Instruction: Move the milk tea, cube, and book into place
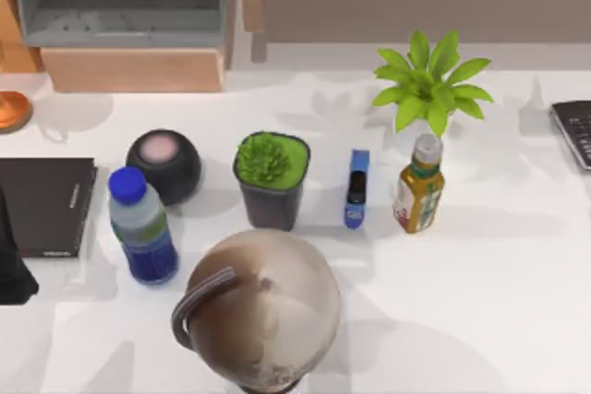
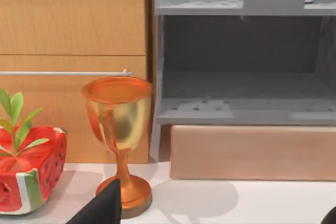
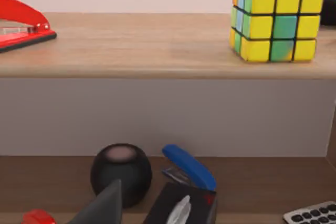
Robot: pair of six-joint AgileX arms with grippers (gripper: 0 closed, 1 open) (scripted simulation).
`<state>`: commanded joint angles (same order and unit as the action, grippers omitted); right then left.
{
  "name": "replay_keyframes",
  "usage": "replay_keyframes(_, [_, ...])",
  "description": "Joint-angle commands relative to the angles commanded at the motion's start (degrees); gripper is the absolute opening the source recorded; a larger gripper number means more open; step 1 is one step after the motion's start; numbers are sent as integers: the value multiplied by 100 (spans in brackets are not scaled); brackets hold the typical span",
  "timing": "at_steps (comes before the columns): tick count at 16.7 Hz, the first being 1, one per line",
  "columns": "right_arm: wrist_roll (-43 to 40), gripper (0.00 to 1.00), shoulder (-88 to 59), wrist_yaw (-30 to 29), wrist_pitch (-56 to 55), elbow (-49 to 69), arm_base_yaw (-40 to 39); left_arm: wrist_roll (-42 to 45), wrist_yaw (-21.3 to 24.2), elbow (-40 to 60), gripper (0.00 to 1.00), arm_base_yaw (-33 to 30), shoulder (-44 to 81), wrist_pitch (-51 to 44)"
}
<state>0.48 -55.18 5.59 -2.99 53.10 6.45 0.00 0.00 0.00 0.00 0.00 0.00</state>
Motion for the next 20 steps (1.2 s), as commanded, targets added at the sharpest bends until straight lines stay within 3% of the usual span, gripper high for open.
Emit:
replay_keyframes(6, [-28, 100, 3547, -322, 173, -3367, -372, 0, 0, 0, 100, 0, 0, 0])
replay_keyframes(10, [-42, 100, 5018, -491, 263, -4819, -566, 0, 0, 0, 100, 0, 0, 0])
replay_keyframes(20, [-48, 100, 5519, -559, 299, -5310, -645, -2, -7, 61, 100, -17, 63, 34])
